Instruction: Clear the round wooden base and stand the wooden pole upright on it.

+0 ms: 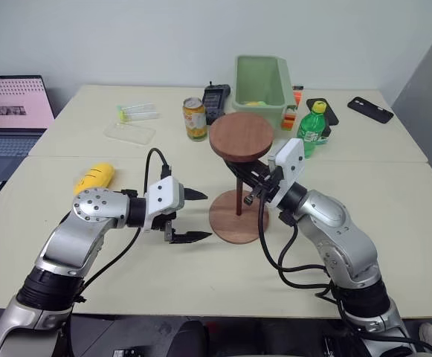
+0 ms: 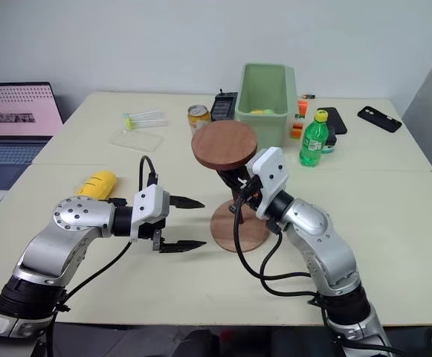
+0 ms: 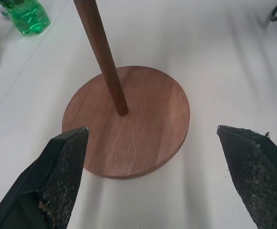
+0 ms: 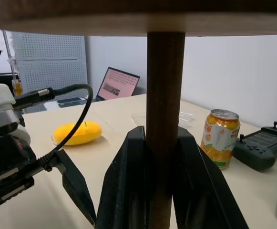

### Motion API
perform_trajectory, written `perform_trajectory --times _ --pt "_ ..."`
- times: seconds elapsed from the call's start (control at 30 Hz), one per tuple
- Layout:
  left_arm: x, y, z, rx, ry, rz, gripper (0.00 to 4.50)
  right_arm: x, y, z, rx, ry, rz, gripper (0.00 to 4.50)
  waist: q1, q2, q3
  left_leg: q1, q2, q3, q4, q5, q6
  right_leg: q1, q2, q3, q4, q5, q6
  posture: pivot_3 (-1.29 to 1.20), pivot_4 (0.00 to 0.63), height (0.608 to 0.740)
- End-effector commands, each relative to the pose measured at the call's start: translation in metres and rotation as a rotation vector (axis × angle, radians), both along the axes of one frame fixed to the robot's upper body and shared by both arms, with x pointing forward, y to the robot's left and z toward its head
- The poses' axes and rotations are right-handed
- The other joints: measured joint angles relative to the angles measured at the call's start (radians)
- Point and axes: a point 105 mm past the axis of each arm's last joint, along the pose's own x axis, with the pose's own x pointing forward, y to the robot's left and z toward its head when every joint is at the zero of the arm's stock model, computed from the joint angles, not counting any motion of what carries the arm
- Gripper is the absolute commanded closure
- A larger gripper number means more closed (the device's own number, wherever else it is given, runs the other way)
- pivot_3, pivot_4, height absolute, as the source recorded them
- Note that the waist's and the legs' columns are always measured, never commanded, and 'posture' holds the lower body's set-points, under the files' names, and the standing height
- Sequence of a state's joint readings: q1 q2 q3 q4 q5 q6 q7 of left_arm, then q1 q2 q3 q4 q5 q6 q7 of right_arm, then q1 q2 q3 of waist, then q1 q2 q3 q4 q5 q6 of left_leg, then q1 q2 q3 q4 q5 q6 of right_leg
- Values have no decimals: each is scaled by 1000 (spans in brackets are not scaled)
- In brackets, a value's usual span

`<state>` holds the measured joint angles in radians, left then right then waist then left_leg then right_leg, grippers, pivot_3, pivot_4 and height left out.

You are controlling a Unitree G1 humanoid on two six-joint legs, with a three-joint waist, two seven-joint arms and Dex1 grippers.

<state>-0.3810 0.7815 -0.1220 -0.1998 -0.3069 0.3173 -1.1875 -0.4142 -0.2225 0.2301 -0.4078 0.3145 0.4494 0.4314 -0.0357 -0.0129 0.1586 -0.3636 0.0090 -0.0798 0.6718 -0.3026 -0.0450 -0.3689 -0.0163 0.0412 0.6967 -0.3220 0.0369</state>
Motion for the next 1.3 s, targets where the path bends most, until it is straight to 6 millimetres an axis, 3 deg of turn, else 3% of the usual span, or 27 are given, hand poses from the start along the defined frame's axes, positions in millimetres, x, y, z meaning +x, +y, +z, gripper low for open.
perform_trajectory --times 0.03,0.07,0.23,0.5,0.77,1.1,1.3 --pt "-1 -4 10 -9 -44 -16 0 9 -5 -42 -95 172 -47 4250 2 0 0 0 0 0 0 0 0 0 0 0 0 0 0 0 150 740" --pt "-1 -4 10 -8 -45 -15 0 9 -4 -39 -84 166 -46 4250 2 0 0 0 0 0 0 0 0 0 0 0 0 0 0 0 150 740" --pt "0 -4 10 -8 -47 -16 0 7 -3 -29 -60 150 -35 3040 4 0 3 -1 0 0 -1 0 0 -1 0 0 0 0 0 0 150 740" --pt "0 -4 8 -11 -49 -14 0 -6 -4 -26 -90 140 24 1378 1 2 3 -19 1 0 0 0 -1 -20 -2 1 1 0 0 0 150 740" --pt "4 -2 15 -44 -63 6 0 -10 -14 -30 -152 137 29 1378 1 2 3 -18 0 1 1 0 0 -19 -1 1 1 0 0 0 150 740" --pt "11 21 25 -27 -74 140 0 -21 -68 -33 -331 111 -7 1378 3 2 4 -19 0 0 1 0 0 -19 -1 0 0 0 0 0 150 740" --pt "10 50 29 18 -88 224 0 -44 -114 -9 -364 46 40 1378 5 1 5 -19 0 1 1 0 0 -18 -1 1 0 0 0 0 150 740"
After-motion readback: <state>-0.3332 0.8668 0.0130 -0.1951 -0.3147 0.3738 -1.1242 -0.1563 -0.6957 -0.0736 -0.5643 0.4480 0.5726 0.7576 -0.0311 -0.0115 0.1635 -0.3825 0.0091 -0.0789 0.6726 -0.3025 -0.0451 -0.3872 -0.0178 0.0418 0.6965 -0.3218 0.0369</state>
